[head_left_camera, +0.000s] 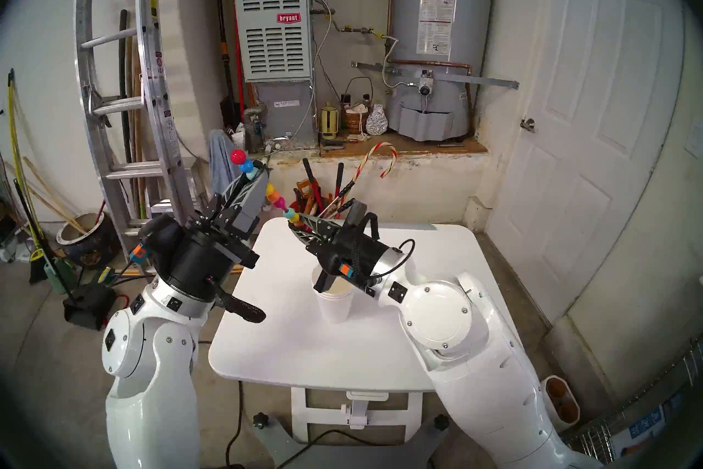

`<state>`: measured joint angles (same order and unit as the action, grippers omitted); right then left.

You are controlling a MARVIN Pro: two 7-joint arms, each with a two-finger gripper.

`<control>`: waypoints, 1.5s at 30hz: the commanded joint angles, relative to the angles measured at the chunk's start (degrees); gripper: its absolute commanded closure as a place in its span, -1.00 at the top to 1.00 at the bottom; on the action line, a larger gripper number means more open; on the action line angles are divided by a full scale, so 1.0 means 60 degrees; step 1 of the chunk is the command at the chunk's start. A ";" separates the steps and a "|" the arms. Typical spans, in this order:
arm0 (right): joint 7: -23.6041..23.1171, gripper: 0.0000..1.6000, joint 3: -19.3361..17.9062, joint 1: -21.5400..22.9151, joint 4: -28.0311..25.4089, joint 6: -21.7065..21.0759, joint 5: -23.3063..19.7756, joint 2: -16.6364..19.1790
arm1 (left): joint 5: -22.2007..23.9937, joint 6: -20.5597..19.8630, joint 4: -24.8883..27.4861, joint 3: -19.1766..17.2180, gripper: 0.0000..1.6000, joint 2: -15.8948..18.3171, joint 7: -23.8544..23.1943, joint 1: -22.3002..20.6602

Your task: Switch the marker to another color

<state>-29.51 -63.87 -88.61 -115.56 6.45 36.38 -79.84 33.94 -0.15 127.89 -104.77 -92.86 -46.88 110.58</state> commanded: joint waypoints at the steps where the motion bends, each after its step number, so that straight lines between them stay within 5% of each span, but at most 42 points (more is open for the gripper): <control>1: 0.0037 -1.00 -0.0027 0.0022 -0.0248 0.0022 -0.0023 -0.0023 | 0.0051 -0.0029 0.0142 -0.0026 -1.00 -0.0014 0.0018 -0.0027; 45: 0.0014 -1.00 0.0057 0.0055 -0.0490 -0.0062 0.0041 0.0056 | 0.0019 -0.0048 -0.0054 -0.0038 -1.00 -0.0052 -0.0155 -0.0073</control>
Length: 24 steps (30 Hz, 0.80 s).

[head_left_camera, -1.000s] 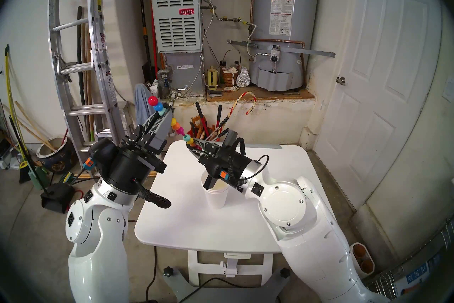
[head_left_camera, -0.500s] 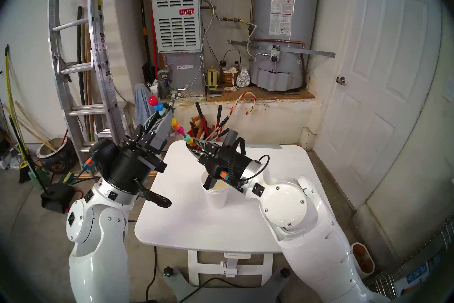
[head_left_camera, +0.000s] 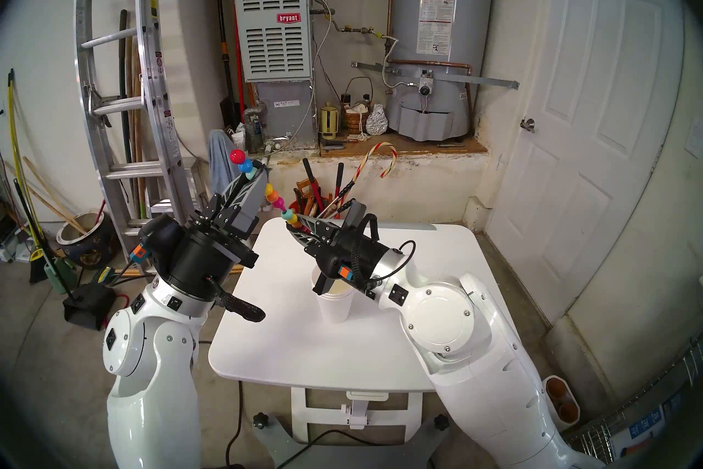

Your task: Switch the marker to another color

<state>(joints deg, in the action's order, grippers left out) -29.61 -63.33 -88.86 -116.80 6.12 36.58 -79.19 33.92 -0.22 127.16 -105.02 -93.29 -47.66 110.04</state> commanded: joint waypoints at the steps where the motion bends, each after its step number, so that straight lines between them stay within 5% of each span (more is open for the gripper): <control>1: 0.0031 -1.00 -0.0030 0.0104 -0.0297 -0.0007 0.0031 -0.0040 | 0.0013 -0.0031 0.0069 0.0001 -1.00 0.0020 -0.0026 0.0020; 10: -0.0091 -1.00 -0.0111 0.0038 -0.0470 0.0008 -0.0437 -0.0111 | -0.0102 0.0168 -0.0029 0.0042 -1.00 -0.0083 -0.0028 0.0038; 24: -0.0610 -1.00 -0.0189 0.0078 -0.0758 -0.0086 -0.1108 -0.0285 | -0.0728 0.1471 -0.0388 0.0645 -1.00 -0.0227 -0.0580 0.0286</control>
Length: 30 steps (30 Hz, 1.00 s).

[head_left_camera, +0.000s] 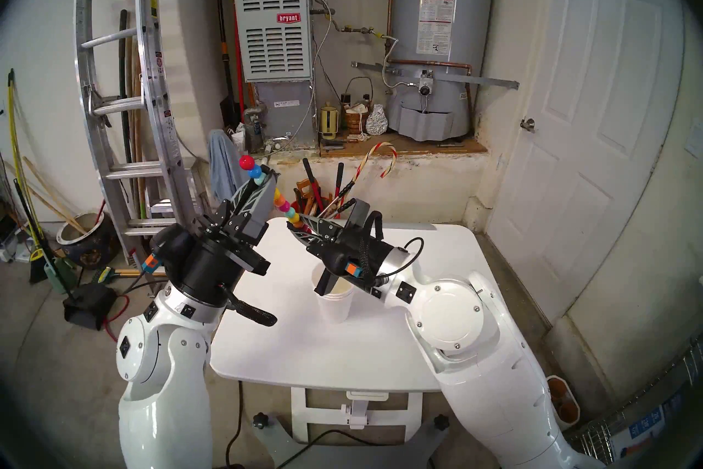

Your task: Switch the marker to another color

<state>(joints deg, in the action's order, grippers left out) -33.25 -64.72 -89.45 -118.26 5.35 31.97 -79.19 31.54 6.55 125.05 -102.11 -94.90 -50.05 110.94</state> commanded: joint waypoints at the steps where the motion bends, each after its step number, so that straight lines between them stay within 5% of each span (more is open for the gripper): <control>1: 0.0003 -1.00 0.0021 0.0175 -0.0546 0.0056 -0.0342 -0.0293 | -0.0430 0.0359 -0.0087 0.0154 -1.00 0.0079 -0.0179 0.0144; 18: -0.0050 -0.95 -0.0130 -0.0011 -0.0376 0.0076 -0.0308 -0.0139 | -0.0479 0.0170 -0.0098 0.0052 -1.00 -0.0016 0.0292 -0.0076; 19: -0.0041 -0.56 -0.0141 -0.0027 -0.0368 0.0088 -0.0312 -0.0128 | -0.0441 0.0112 -0.0083 0.0051 -1.00 -0.0009 0.0324 -0.0105; 20: -0.0038 -0.41 -0.0159 -0.0044 -0.0365 0.0091 -0.0316 -0.0113 | -0.0385 0.0035 -0.0064 0.0038 -1.00 -0.0008 0.0363 -0.0141; 21: -0.0036 0.06 -0.0172 -0.0054 -0.0363 0.0099 -0.0320 -0.0100 | -0.0366 0.0003 -0.0045 0.0018 -1.00 -0.0008 0.0398 -0.0175; 22: -0.0031 0.81 -0.0181 -0.0061 -0.0363 0.0105 -0.0326 -0.0090 | -0.0216 -0.0126 -0.0017 -0.0007 -1.00 -0.0025 0.0437 -0.0212; 30: 0.0065 1.00 -0.0235 -0.0124 -0.0375 0.0078 -0.0208 -0.0036 | 0.0270 -0.0548 0.0182 -0.0341 -1.00 -0.0058 0.0619 -0.0440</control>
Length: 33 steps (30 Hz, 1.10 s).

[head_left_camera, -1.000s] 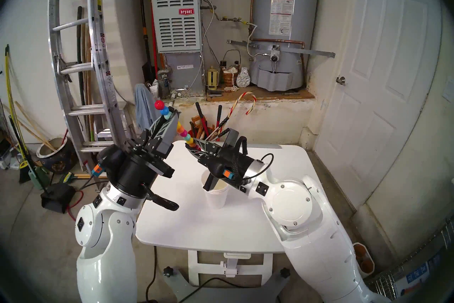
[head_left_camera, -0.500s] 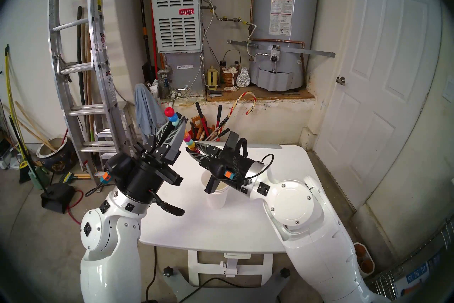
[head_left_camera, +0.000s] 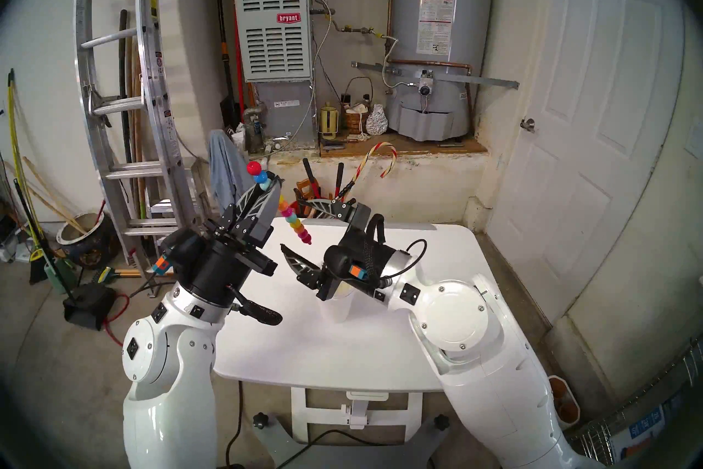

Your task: Switch the marker to another color

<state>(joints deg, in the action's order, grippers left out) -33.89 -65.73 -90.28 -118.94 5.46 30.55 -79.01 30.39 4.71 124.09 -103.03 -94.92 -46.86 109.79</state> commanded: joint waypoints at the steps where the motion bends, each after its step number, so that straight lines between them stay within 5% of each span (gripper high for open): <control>1: 0.0201 1.00 -0.0109 -0.0015 -0.0241 0.0077 -0.0021 -0.0075 | 0.0515 -0.0294 0.0365 -0.0237 -1.00 -0.0048 0.0101 -0.0264; 6: 0.0283 1.00 -0.0623 -0.0316 -0.0320 -0.0022 -0.0240 0.0075 | 0.0757 -0.0478 0.0437 -0.0478 -1.00 -0.0028 0.0150 -0.0333; 12: -0.0050 1.00 -0.1733 -0.1050 -0.0792 -0.0189 -0.2163 -0.0068 | 0.0834 -0.0528 0.0503 -0.0646 -1.00 0.0024 0.0122 -0.0401; 28: 0.1642 1.00 -0.4685 -0.2777 -0.2134 -0.1259 -0.5253 -0.0576 | 0.0419 -0.0884 0.0405 -0.0012 -1.00 0.0271 -0.0253 -0.0455; 33: 0.1939 1.00 -0.5180 -0.3209 -0.2091 -0.1311 -0.5830 -0.0555 | 0.0046 -0.0934 0.0243 0.0213 -1.00 0.0369 -0.0293 -0.0387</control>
<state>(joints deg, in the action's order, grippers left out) -24.87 -90.21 -104.32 -129.39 -2.13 1.08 -81.45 32.78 -0.84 125.48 -103.55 -93.65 -48.21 107.54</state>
